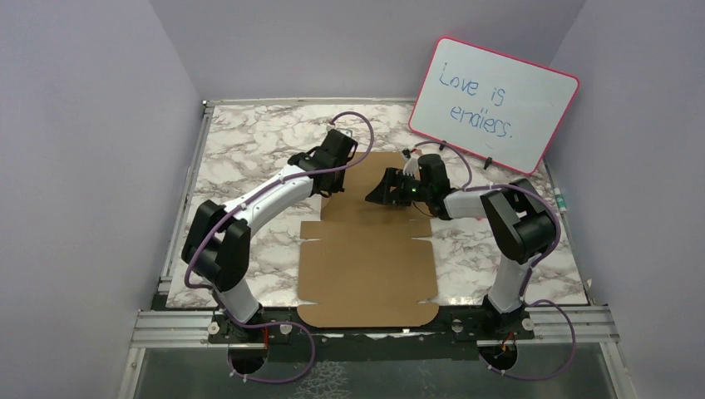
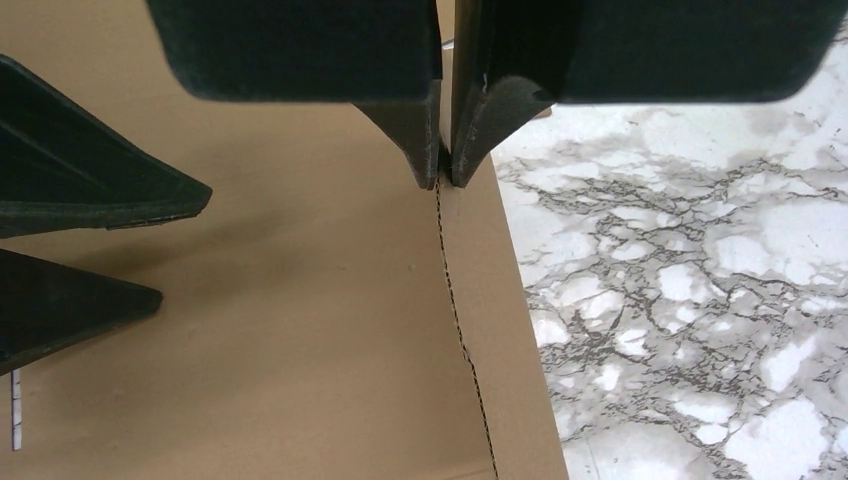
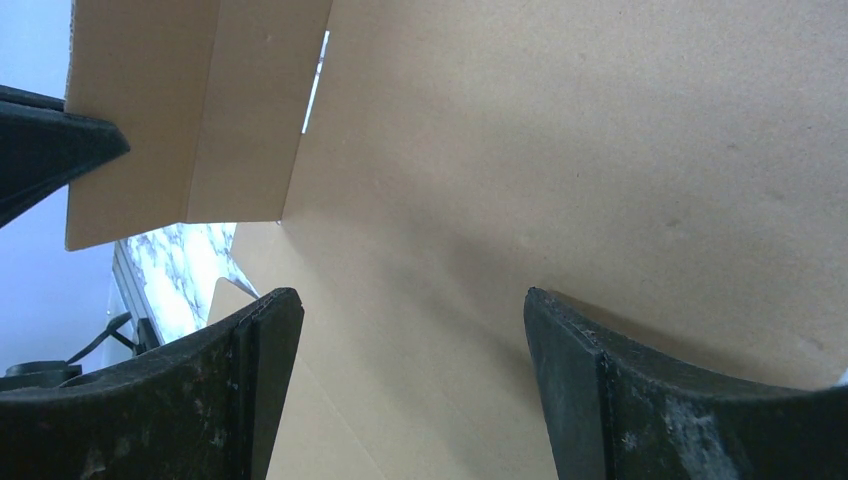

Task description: Fold the paper box

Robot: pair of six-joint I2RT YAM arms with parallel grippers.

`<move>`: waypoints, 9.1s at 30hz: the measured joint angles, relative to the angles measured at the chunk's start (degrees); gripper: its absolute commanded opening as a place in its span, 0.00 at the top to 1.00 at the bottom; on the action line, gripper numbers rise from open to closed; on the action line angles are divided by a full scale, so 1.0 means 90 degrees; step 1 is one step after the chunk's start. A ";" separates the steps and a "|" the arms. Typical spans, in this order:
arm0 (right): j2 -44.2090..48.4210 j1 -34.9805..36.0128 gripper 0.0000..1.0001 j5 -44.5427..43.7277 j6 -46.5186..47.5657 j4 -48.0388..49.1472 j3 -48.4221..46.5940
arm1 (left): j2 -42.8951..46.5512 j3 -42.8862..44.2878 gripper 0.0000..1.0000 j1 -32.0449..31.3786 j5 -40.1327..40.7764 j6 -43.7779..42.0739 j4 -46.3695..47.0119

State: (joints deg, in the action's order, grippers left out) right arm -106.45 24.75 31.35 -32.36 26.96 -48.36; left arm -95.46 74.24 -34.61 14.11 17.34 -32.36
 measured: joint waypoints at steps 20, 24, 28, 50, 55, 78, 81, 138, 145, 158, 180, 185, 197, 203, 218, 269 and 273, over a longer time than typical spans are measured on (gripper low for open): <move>0.0007 0.0002 0.13 -0.0002 -0.0017 0.0024 0.0019 | 0.0527 -0.0505 0.40 -0.0078 0.0505 -0.0015 -0.0170; 0.0053 0.0007 0.13 -0.0002 0.0005 -0.0032 0.0019 | 0.1192 -0.0986 0.29 0.0163 0.0505 0.0070 -0.0182; 0.0245 0.0024 0.13 0.0000 0.0049 -0.0240 0.0027 | 0.1909 -0.1503 0.20 0.0571 0.0253 0.0219 -0.0104; 0.1270 0.0049 0.13 0.0255 0.0046 -0.0250 0.1207 | 0.3092 -0.4371 0.11 0.2220 -0.3167 0.1481 0.1632; 0.1163 0.0049 0.12 0.0291 0.0041 -0.0063 0.1277 | 0.2946 -0.4520 0.11 0.2222 -0.3325 0.1581 0.1987; 0.0801 0.0046 0.13 0.0452 -0.0058 0.0792 0.1460 | 0.2395 -0.4770 0.14 0.2256 -0.3485 0.1838 0.2771; 0.0787 0.0046 0.13 0.0457 -0.0070 0.0850 0.1474 | 0.2407 -0.4770 0.17 0.2273 -0.3517 0.1882 0.2771; 0.0959 0.0049 0.10 0.0381 -0.0044 0.0372 0.1341 | 0.2181 -0.2963 0.55 -0.0282 -0.0338 0.1353 0.1069; 0.2242 0.0027 0.04 -0.0372 0.0384 -0.0920 0.1151 | 0.2628 -0.2747 0.37 -0.0282 -0.0180 0.1285 0.0962; 0.4228 -0.0357 0.00 -0.2130 0.0835 -0.3106 0.1559 | 0.1651 -0.2625 0.14 -0.0274 -0.1256 0.1025 0.1732; 0.3779 -0.1005 0.37 -0.1639 0.0146 -0.2616 0.2606 | 0.0425 -0.2982 0.12 -0.0146 -0.2589 0.1302 0.3128; 0.3621 -0.1030 0.44 -0.1426 0.0180 -0.2412 0.2618 | 0.0430 -0.3077 0.13 -0.0119 -0.2625 0.1370 0.3327; 0.3597 -0.1049 0.52 -0.0988 0.0964 -0.2926 0.1795 | 0.0678 -0.3538 0.15 -0.0078 -0.2613 0.1562 0.3854; 0.3439 -0.1035 0.52 -0.0566 0.1226 -0.3150 0.1360 | 0.0799 -0.3704 0.15 -0.0080 -0.2616 0.1741 0.3959; 0.3361 -0.0716 0.42 -0.1117 0.1491 -0.3701 0.1100 | 0.1115 -0.4046 0.15 -0.0080 -0.2613 0.1955 0.4073; 0.3174 0.0721 0.71 -0.3145 0.1603 -0.4578 0.0593 | 0.1401 -0.4313 0.13 -0.0080 -0.2613 0.2195 0.4070; 0.3274 0.0697 0.65 -0.3487 0.1627 -0.4585 0.0593 | 0.1571 -0.4308 0.12 -0.0068 -0.2531 0.2159 0.3750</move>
State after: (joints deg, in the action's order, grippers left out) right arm -76.99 31.03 -0.03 -17.72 -14.31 -43.03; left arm -81.32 35.46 -35.22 -8.67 36.77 1.39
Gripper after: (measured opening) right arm 0.322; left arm 0.877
